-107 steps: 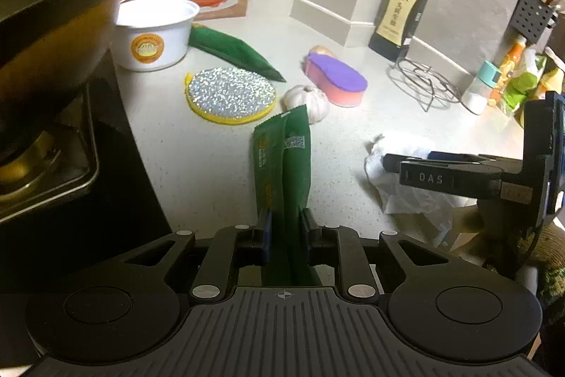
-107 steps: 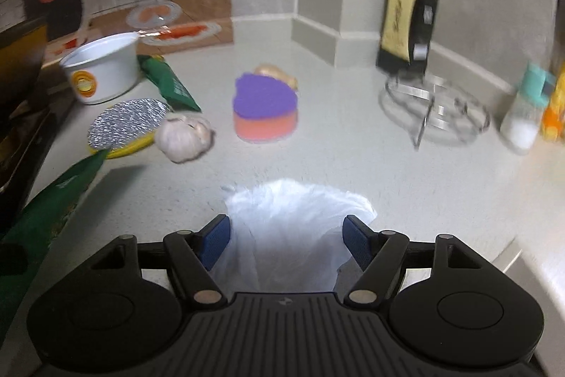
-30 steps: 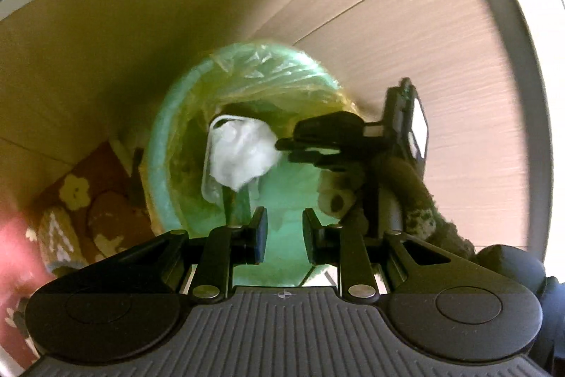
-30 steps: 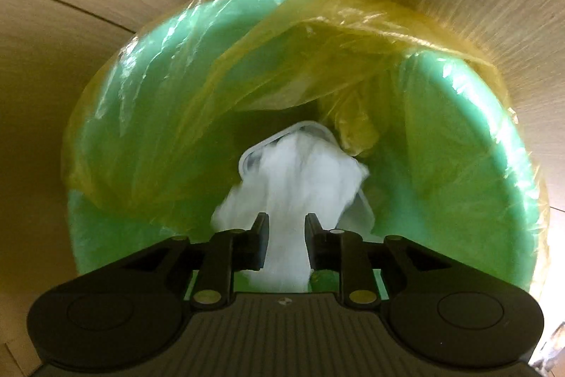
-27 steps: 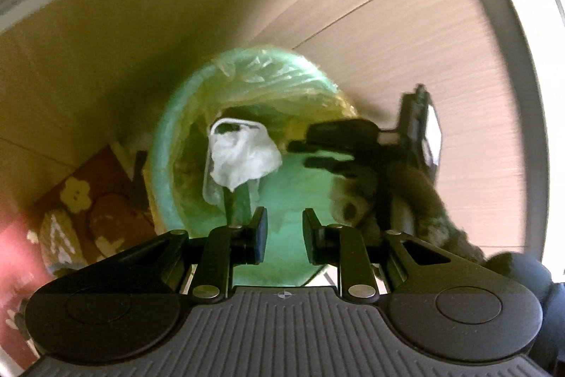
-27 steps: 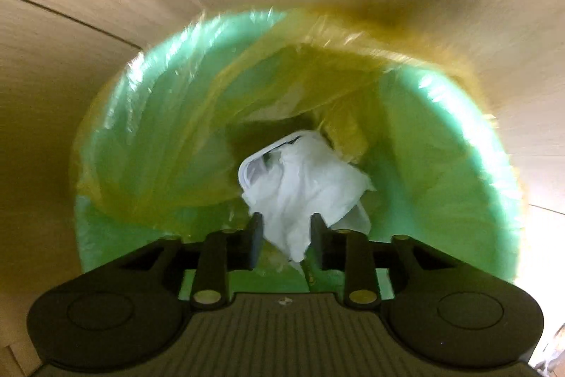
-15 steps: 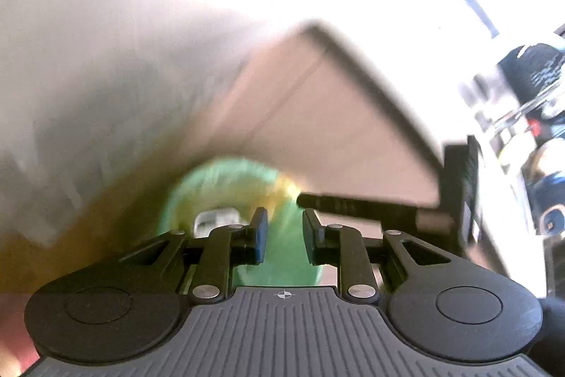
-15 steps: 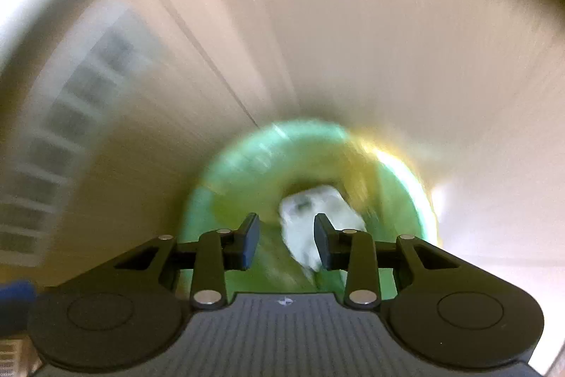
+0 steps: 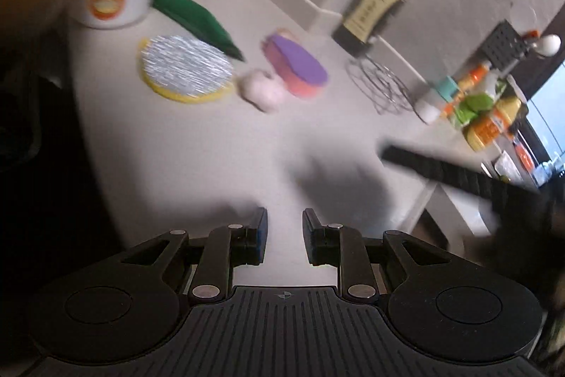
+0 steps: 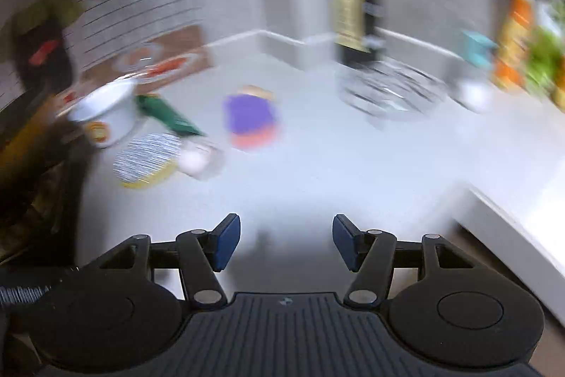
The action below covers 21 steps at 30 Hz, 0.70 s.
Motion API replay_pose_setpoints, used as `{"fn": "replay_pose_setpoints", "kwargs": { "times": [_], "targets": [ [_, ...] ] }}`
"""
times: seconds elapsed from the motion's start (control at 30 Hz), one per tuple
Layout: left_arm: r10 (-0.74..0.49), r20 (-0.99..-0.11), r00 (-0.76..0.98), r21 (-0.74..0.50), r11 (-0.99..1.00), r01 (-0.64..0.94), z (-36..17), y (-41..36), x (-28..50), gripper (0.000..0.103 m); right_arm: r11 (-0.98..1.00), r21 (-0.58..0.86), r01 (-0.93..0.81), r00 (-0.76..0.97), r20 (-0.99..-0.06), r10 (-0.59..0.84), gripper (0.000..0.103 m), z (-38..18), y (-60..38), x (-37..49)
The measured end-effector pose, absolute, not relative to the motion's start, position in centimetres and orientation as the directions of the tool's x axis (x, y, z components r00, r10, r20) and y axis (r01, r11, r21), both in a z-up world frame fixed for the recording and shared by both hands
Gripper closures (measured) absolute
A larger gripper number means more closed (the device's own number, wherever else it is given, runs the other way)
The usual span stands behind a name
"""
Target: Collect trash
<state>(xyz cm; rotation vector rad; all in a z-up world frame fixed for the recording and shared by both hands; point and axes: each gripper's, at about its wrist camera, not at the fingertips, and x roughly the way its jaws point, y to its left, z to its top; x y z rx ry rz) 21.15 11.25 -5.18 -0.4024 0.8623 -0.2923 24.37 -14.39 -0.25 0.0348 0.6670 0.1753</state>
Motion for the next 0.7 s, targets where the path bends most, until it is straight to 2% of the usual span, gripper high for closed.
{"fn": "replay_pose_setpoints", "kwargs": {
  "times": [0.13,0.23,0.33,0.43,0.53,0.57,0.6,0.67,0.7],
  "targets": [
    [-0.413,-0.687,0.598,-0.463,0.883,0.079,-5.3,12.8,21.2,0.079,0.944,0.151,-0.293,0.716,-0.62,0.321,0.044,1.4,-7.7,30.3],
    [-0.437,-0.682,0.586,-0.498,0.865,0.064,-5.4,13.5,20.8,0.079,0.916,0.191,-0.353,0.68,-0.62,0.391,0.044,2.7,-3.4,35.1],
    [-0.407,-0.675,0.616,-0.484,0.874,0.048,-5.1,13.7,19.8,0.079,0.885,0.26,-0.386,0.62,-0.638,0.458,0.044,3.4,0.5,40.3],
    [-0.353,-0.699,0.622,-0.46,0.888,-0.013,-5.0,13.4,18.5,0.079,0.879,0.279,-0.386,0.603,-0.645,0.47,0.044,2.5,4.5,46.1],
    [-0.333,-0.722,0.607,-0.448,0.893,-0.043,-5.3,13.3,17.8,0.079,0.884,0.285,-0.371,0.55,-0.699,0.457,0.045,-0.2,8.2,50.9],
    [-0.31,-0.735,0.603,-0.433,0.899,-0.066,-5.4,13.3,17.6,0.079,0.883,0.285,-0.372,0.527,-0.719,0.454,0.052,-1.0,9.0,51.7],
    [-0.292,-0.743,0.602,-0.43,0.898,-0.095,-5.5,13.4,17.5,0.079,0.883,0.281,-0.376,0.509,-0.734,0.45,0.069,-1.7,9.5,52.3],
    [-0.282,-0.738,0.613,-0.443,0.888,-0.125,-5.4,13.7,17.4,0.079,0.87,0.297,-0.393,0.465,-0.752,0.467,0.084,-2.6,9.3,52.3],
    [-0.274,-0.733,0.622,-0.446,0.885,-0.135,-5.3,13.6,17.4,0.079,0.858,0.32,-0.402,0.446,-0.75,0.488,0.087,-2.7,8.8,52.0]
  ]
}}
